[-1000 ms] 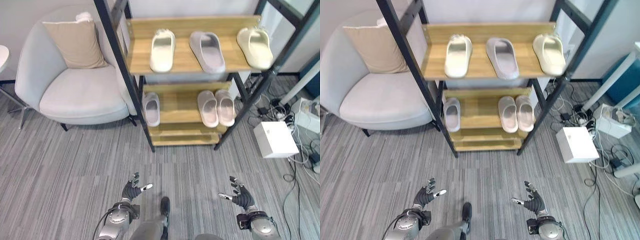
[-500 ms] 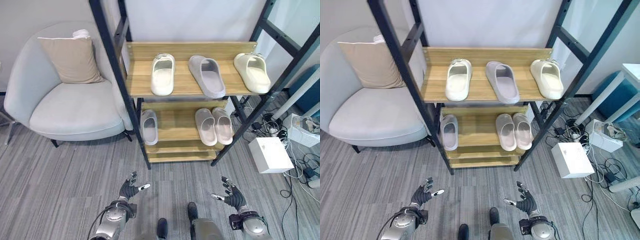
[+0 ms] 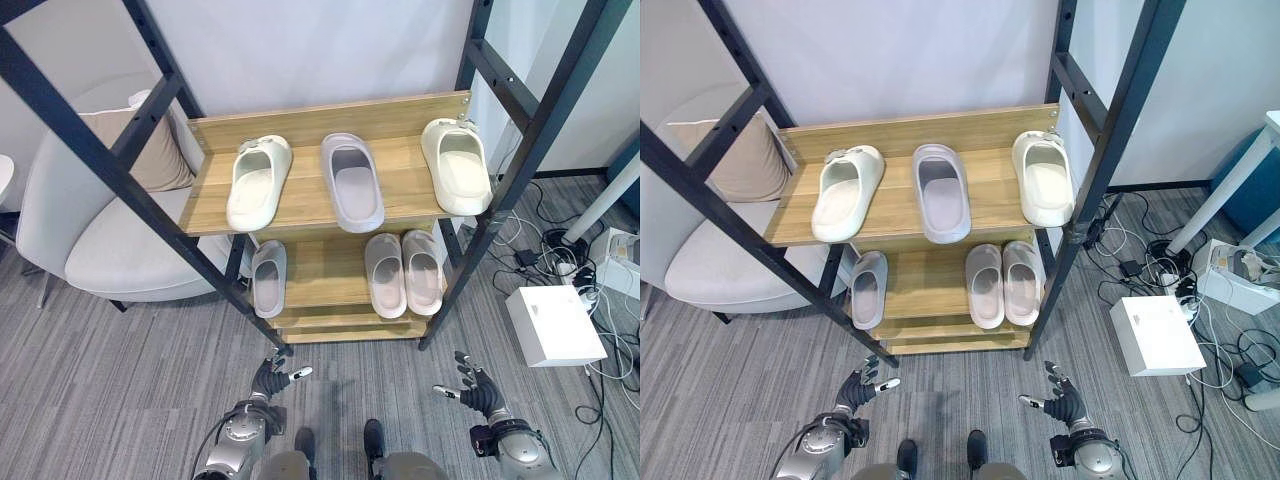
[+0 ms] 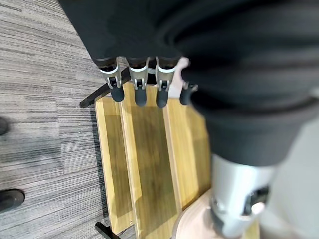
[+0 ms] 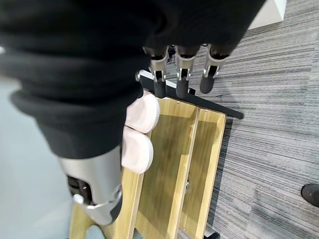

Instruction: Arrange the slippers neatly on the shoe rack.

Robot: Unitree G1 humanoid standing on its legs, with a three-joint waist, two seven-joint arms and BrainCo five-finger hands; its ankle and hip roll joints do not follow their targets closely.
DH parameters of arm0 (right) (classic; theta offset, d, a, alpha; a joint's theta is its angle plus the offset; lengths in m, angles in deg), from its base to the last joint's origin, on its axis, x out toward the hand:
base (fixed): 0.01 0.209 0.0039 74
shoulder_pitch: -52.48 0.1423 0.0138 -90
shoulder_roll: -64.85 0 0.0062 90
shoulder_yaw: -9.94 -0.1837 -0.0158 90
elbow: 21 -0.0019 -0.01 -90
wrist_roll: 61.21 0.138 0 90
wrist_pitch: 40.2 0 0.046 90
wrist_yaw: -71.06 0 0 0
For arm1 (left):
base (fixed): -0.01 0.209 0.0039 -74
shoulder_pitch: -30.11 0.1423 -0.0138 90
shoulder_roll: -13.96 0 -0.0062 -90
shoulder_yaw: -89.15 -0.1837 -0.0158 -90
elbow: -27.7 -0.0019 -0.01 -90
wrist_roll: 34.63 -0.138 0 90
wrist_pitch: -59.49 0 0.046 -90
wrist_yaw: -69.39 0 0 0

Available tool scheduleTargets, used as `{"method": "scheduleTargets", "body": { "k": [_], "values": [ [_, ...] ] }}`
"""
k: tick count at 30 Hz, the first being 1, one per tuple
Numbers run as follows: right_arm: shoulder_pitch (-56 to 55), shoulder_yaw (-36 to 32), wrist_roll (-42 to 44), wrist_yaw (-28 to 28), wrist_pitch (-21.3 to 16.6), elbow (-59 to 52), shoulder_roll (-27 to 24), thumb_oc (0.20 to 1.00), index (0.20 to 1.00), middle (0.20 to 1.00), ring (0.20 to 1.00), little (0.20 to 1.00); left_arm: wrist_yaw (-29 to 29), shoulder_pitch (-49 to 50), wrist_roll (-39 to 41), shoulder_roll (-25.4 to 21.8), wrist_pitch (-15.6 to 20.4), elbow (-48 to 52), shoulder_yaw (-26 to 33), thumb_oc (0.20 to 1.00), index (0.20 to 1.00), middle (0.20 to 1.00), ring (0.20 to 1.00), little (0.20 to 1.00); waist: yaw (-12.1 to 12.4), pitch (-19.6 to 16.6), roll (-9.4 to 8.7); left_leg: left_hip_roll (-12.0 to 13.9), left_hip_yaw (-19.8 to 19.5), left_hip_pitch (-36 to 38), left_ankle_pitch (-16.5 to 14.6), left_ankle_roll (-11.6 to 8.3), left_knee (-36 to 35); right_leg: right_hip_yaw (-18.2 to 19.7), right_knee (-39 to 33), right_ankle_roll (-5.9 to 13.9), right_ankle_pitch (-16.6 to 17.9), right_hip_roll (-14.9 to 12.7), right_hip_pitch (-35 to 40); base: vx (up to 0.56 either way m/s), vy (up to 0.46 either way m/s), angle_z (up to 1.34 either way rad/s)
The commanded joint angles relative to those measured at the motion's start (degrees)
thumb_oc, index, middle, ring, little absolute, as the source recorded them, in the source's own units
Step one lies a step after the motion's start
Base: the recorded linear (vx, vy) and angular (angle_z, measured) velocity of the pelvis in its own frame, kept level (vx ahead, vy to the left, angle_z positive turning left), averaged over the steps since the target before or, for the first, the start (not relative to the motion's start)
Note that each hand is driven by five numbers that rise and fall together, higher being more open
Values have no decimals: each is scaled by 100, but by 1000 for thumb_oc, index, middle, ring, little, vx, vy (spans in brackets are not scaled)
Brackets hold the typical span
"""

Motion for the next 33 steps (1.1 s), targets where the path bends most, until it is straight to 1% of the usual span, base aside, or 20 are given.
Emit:
{"method": "scheduleTargets", "body": {
  "k": [1, 2, 4, 6, 9, 10, 11, 12, 13, 14, 16, 18, 19, 21, 22, 25, 28, 31, 32, 33],
  "values": [
    [-274, -302, 36, -44, -204, -487, -235, 1000, 1000, 1000, 1000, 1000, 35, -245, -199, -31, 120, 98, -8, 1000, 1000, 1000, 1000, 1000, 68, 51, 48, 57, 174, -339, 590, 74, 184, 176, 311, 376, -1014, -232, 362, 235, 85, 4],
    [-325, -335, -6, -31, -175, -515, -244, 1000, 1000, 1000, 1000, 1000, 36, -188, -220, -33, 125, 81, 36, 1000, 1000, 1000, 1000, 1000, 80, 34, 82, 69, 222, -328, 701, 51, 147, 223, 309, 385, -1052, -247, 466, 175, 77, 2],
    [-337, -327, -36, -3, -156, -511, -243, 1000, 1000, 1000, 1000, 1000, 27, -135, -181, -25, 128, 80, 64, 1000, 1000, 1000, 1000, 1000, 92, -14, 115, 65, 222, -254, 723, 70, 28, 257, 297, 400, -1077, -252, 538, 204, 105, -7],
    [-358, -310, -80, -3, -143, -499, -211, 1000, 1000, 1000, 1000, 1000, 36, -29, -152, -34, 133, 119, 68, 1000, 1000, 1000, 1000, 1000, 111, -110, 142, 28, 191, -170, 704, 111, -68, 251, 255, 457, -1100, -329, 640, 231, 131, -5],
    [-308, -274, -75, -8, -121, -508, -159, 1000, 1000, 1000, 1000, 1000, 17, 12, -150, -55, 118, 87, 51, 1000, 1000, 1000, 1000, 1000, 165, -171, 107, -64, 160, -71, 584, 188, 19, 297, 240, 520, -1109, -458, 695, 176, 126, -13],
    [-308, -274, -76, -8, -121, -508, -158, 1000, 1000, 1000, 1000, 1000, 17, 13, -150, -56, 118, 87, 50, 1000, 1000, 1000, 1000, 1000, 167, -170, 105, -66, 163, -69, 580, 189, 22, 299, 240, 521, -1111, -461, 697, 192, 164, -18],
    [-244, -224, -94, -7, -117, -452, -124, 1000, 1000, 1000, 1000, 1000, 21, 32, -135, -60, 116, 108, 32, 1000, 1000, 1000, 1000, 1000, 193, -209, 86, -128, 152, -48, 483, 245, 67, 313, 268, 575, -1108, -537, 695, 176, 188, -13],
    [-157, -157, -110, -29, -103, -481, -82, 1000, 1000, 1000, 1000, 1000, 11, 21, -115, -66, 102, 68, -3, 1000, 1000, 1000, 1000, 1000, 229, -255, 66, -234, 164, 1, 362, 349, 92, 334, 456, 681, -1099, -639, 622, 204, 230, -7],
    [-150, -148, -111, -22, -100, -488, -60, 1000, 1000, 1000, 1000, 1000, 2, 16, -114, -67, 100, 58, -1, 1000, 1000, 1000, 1000, 1000, 235, -270, 68, -259, 171, 22, 325, 379, 89, 357, 588, 715, -1104, -665, 558, 175, 270, 1],
    [-69, -78, -119, -10, -105, -480, 5, 1000, 1000, 1000, 1000, 1000, 10, -35, -124, -64, 107, 0, -14, 1000, 1000, 1000, 1000, 1000, 231, -274, 85, -324, 219, 136, 225, 471, 49, 442, 1029, 856, -989, -713, 312, 82, 190, -11],
    [-38, -40, -151, -18, -101, -575, 44, 1000, 1000, 1000, 1000, 1000, 19, -60, -73, -121, 129, 96, -25, 1000, 1000, 1000, 1000, 1000, 200, -247, 126, -352, 184, 197, 168, 515, 33, 582, 1296, 944, -940, -687, 140, 59, 134, -15],
    [-29, -24, -176, -19, -94, -550, 60, 1000, 1000, 1000, 1000, 1000, 17, -74, -77, -127, 146, 77, -27, 1000, 1000, 1000, 1000, 1000, 198, -257, 135, -359, 154, 232, 132, 517, 22, 665, 1254, 936, -920, -665, 67, 34, 18, 13],
    [-9, 57, -296, -51, -79, -590, -2, 1000, 1000, 1000, 1000, 1000, 74, -162, -64, -204, 200, 92, -35, 1000, 1000, 1000, 1000, 1000, 193, -219, 142, -345, 103, 292, 110, 491, -39, 680, 910, 874, -800, -598, -155, 29, -25, 13],
    [-50, 71, -251, -12, -90, -607, 42, 1000, 1000, 1000, 1000, 1000, 44, -147, -47, -212, 173, 132, -18, 1000, 1000, 1000, 1000, 1000, 205, -243, 136, -347, 68, 278, 125, 482, -8, 600, 760, 869, -838, -652, -35, 42, -39, 11],
    [-46, 177, -273, 49, -107, -589, 53, 1000, 1000, 1000, 1000, 1000, 17, -143, -129, -196, 174, -30, 46, 1000, 1000, 1000, 1000, 1000, 246, -270, 82, -318, 74, 322, 102, 465, -2, 574, 574, 836, -828, -662, 86, 73, -69, 24],
    [-159, 166, -535, 154, -112, -784, -119, 1000, 1000, 1000, 1000, 1000, -3, -95, -98, -207, 176, -63, 138, 1000, 1000, 1000, 1000, 1000, 289, -337, 16, -275, 68, 454, 100, 429, -52, 458, 189, 785, -827, -632, 421, 75, -71, 5],
    [-196, 146, -747, 132, -88, -929, -223, 1000, 1000, 1000, 1000, 1000, -23, -86, -111, -194, 140, -51, 146, 1000, 1000, 1000, 1000, 1000, 281, -343, 2, -267, 21, 477, 114, 414, -55, 396, 115, 766, -846, -631, 505, 17, -42, 4],
    [-252, 80, -1126, 221, -127, -1489, -531, 1000, 1000, 1000, 1000, 1000, -97, -61, -196, -214, 112, -106, 168, 1000, 1000, 1000, 1000, 1000, 291, -371, -30, -268, -34, 475, 127, 397, -69, 350, 33, 748, -852, -621, 577, -5, -38, 16],
    [-234, 57, -1404, 254, -185, -1886, -781, 1000, 1000, 1000, 1000, 1000, -126, -49, -252, -229, 108, -137, 191, 1000, 1000, 1000, 1000, 1000, 295, -380, -48, -264, -36, 473, 136, 389, -77, 341, 12, 748, -849, -615, 583, -23, -37, 0],
    [-357, -140, -1566, 351, -297, -2598, -1063, 1000, 1000, 1000, 1000, 1000, -156, -22, -338, -243, 83, -170, 247, 1000, 1000, 1000, 1000, 1000, 274, -389, -68, -261, -36, 465, 140, 384, -89, 343, 1, 753, -852, -611, 580, 0, 0, 0]
  ]
}}
